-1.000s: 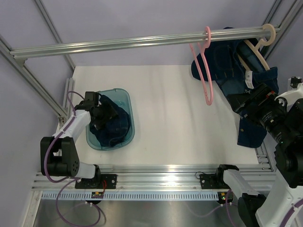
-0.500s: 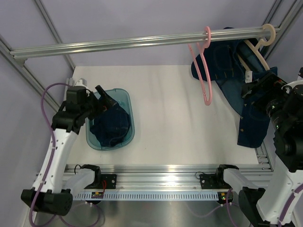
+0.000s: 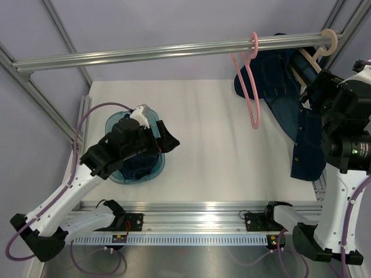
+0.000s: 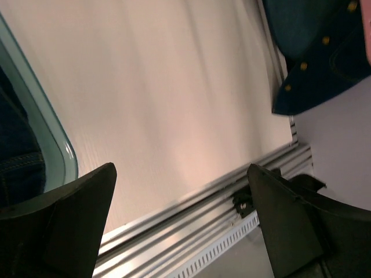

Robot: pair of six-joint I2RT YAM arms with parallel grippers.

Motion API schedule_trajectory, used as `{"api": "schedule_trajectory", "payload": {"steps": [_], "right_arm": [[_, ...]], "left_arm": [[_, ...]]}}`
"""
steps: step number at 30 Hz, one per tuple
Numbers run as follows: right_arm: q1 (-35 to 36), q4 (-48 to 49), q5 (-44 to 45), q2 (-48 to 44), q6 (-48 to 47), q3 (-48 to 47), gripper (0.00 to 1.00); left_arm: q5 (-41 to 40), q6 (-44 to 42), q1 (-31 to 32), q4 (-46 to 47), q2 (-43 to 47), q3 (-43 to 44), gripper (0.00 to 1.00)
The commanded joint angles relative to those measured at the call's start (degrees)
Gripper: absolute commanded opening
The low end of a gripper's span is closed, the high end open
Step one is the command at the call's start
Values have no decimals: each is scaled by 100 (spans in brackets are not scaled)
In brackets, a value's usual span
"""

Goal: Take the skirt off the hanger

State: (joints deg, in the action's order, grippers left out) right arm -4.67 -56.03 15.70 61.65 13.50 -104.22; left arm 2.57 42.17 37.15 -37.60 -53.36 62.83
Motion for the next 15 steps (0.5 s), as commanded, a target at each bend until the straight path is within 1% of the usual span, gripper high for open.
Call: {"api": "schedule_trajectory", "payload": {"steps": [1, 4, 5, 6, 8, 9, 11, 12, 13, 14, 15], "right_arm": [[-17, 1129, 984, 198, -759, 166, 99], [-43, 1585, 1206, 532, -1698, 96, 100], [-87, 1865, 1216, 654, -2223, 113, 100], [-252, 1894, 1190, 743, -2403, -18, 99], [-551, 1815, 787, 971, -2702, -124, 100], [-857, 1789, 533, 1024, -2773, -168, 100], [-1228, 1884, 137, 1007, -3061, -55, 100], [-1404, 1990, -257, 964, -3159, 59, 99], [-1823, 2069, -539, 920, -3265, 260, 99], [-2027, 2226, -794, 858, -3300, 358, 99], [-2221, 2263, -1467, 849, -3353, 481, 100]], "left_arm": [[-125, 19, 486, 841, -95, -200, 99], [-37, 37, 820, 1131, -69, -419, 99], [-37, 37, 890, 1211, 18, -490, 99], [-37, 11, 1004, 1281, 71, -560, 99], [-28, -95, 1014, 1352, 159, -684, 99], [-54, -156, 1014, 1300, 212, -693, 99], [-160, -279, 1014, 1247, 282, -710, 99], [-134, -315, 1014, 1247, 370, -737, 99], [-99, -341, 1014, 1299, 414, -746, 99], [-12, -402, 1014, 1300, 441, -720, 99], [15, -420, 1005, 1291, 458, -702, 99]]}}
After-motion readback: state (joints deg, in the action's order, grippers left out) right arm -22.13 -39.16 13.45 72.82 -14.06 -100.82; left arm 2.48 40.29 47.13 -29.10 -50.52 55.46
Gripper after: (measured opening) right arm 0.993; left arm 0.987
